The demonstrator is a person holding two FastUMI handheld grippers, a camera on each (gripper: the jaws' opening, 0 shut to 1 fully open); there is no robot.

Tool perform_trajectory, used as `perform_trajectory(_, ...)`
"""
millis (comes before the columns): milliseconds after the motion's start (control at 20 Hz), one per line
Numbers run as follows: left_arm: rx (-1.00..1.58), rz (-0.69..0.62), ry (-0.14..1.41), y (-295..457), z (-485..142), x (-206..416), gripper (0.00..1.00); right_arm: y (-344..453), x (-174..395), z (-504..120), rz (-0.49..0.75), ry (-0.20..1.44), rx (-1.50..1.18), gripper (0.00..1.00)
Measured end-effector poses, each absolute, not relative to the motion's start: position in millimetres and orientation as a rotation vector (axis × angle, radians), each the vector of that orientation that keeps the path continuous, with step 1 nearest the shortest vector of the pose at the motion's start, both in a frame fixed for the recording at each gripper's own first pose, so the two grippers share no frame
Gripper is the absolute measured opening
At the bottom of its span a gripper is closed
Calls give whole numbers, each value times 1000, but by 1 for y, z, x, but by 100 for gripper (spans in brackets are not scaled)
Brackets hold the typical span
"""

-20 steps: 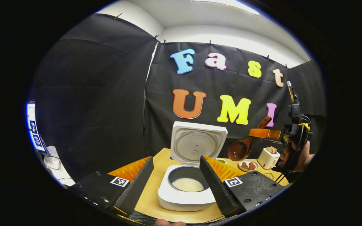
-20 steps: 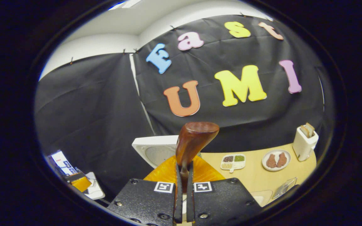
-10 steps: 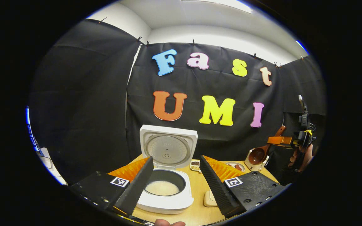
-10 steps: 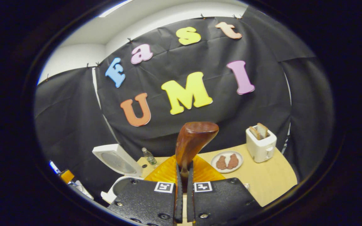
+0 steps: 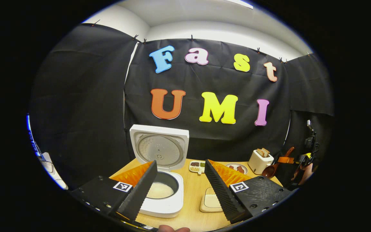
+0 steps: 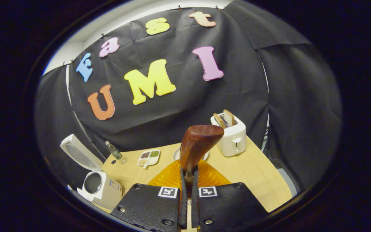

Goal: Close the left gripper, press the button to open the rice cooker; take a wooden spoon from the chopstick holder with the right hand, scoop a spoonful of rice and pour it into the rice cooker, then put the wooden spoon back into the chopstick holder.

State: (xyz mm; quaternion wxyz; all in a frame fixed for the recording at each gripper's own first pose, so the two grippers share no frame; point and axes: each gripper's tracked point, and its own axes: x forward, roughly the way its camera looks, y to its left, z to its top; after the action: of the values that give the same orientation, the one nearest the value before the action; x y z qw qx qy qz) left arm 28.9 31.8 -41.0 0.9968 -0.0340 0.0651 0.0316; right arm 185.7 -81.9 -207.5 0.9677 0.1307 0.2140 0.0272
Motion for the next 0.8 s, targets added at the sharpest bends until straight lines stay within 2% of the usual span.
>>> perform_trajectory(350,-13,105,180,35,-51,27,95,-83,199,-286,42,553,279,11)
perform_trajectory(800,24,157,228,43,-62,15,95,-80,212,-341,36,600,293,14)
